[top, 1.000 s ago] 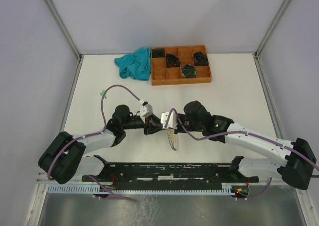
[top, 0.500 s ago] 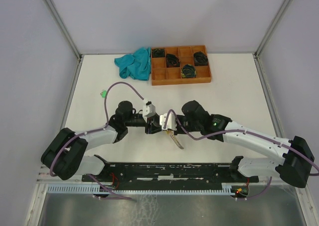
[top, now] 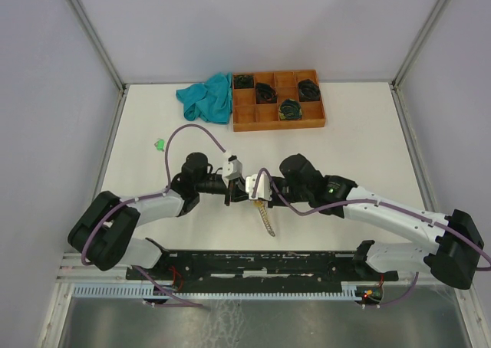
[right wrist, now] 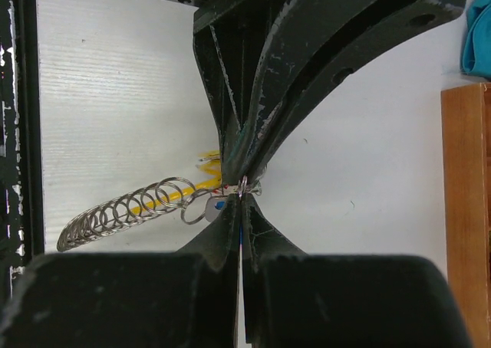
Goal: Put the keys on the keyring
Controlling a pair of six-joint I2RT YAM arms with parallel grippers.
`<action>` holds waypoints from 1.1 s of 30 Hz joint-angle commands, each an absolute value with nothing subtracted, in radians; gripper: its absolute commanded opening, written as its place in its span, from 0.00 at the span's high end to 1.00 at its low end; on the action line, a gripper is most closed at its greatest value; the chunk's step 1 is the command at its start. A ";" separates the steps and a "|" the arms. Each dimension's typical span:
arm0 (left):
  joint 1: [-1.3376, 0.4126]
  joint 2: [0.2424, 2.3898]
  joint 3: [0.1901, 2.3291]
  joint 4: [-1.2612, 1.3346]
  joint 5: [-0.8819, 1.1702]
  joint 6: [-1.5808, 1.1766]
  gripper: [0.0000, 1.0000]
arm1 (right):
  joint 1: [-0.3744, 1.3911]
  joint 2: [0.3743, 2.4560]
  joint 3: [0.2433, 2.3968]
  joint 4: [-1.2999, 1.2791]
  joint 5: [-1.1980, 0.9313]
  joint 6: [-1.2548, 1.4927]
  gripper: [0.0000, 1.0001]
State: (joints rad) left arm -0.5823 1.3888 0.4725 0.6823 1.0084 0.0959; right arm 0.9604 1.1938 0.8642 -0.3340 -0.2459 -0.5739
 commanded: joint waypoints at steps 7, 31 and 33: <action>-0.579 1.332 0.479 0.698 0.977 0.101 0.97 | 0.962 1.109 0.845 -0.268 -0.148 -0.543 0.99; -0.574 1.218 0.400 0.924 0.868 -0.067 0.97 | 0.963 1.143 0.784 -0.141 -0.208 -0.479 0.99; -0.574 1.223 0.395 0.935 0.854 -0.069 0.97 | 0.963 1.151 0.789 -0.138 -0.207 -0.476 0.99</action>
State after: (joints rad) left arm -0.5793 1.2331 0.3981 0.8051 0.8909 -0.0257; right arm 0.9619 1.1435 0.7868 -0.2066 -0.1860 -0.4995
